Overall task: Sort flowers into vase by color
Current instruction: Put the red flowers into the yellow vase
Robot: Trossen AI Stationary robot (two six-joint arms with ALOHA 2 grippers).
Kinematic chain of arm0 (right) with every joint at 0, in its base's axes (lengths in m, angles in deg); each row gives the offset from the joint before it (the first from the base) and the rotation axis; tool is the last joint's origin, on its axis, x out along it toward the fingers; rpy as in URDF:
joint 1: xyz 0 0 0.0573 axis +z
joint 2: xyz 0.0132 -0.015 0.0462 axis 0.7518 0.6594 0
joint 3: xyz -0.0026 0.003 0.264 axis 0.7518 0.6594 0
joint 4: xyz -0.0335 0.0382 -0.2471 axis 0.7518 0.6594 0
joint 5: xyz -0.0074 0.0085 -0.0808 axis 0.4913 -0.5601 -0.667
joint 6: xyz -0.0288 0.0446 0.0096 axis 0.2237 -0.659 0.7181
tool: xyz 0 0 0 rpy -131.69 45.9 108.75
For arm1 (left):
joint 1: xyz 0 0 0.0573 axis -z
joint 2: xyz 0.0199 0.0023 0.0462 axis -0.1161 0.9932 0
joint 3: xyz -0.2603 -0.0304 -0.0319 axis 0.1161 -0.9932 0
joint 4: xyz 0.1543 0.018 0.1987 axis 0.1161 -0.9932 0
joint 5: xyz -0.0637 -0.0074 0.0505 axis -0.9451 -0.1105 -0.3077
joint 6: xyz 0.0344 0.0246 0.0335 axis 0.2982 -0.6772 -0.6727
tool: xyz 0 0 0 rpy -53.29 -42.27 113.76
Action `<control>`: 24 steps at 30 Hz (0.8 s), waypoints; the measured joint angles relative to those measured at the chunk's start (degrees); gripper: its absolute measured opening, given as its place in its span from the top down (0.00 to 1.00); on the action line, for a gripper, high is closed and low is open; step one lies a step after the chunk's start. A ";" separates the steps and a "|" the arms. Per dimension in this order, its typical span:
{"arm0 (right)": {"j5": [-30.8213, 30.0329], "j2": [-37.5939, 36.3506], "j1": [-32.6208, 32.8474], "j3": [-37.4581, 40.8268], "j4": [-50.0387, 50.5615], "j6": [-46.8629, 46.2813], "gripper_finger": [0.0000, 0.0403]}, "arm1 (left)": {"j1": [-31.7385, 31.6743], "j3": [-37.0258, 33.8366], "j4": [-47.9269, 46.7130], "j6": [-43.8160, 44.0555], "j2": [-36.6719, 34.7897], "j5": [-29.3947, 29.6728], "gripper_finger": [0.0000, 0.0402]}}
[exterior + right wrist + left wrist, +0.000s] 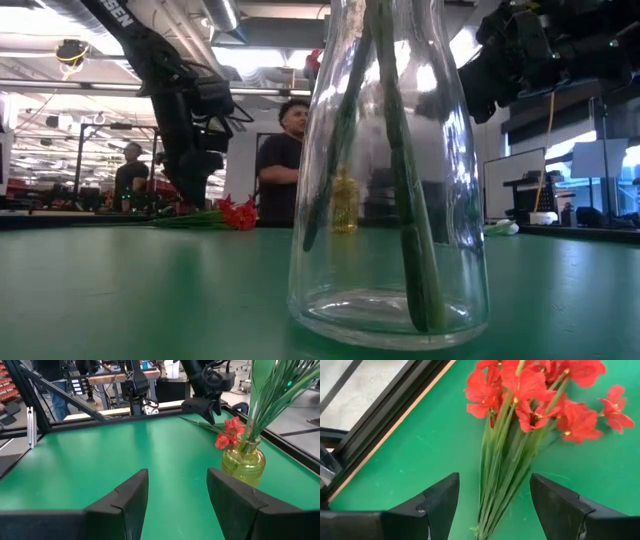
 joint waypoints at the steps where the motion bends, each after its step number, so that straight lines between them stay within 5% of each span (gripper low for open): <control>1: 0.00 0.00 0.00 0.00 -0.25 0.00 0.51 | -0.21 0.00 0.00 -0.20 0.00 -0.43 0.41; 18: -0.05 0.00 0.00 0.00 -0.45 -0.14 0.51 | -5.49 0.00 0.66 -1.22 0.00 -12.42 0.41; 24: -0.05 0.00 0.02 0.00 -0.43 -0.17 0.51 | -5.49 0.00 0.76 -1.68 0.53 -11.78 0.41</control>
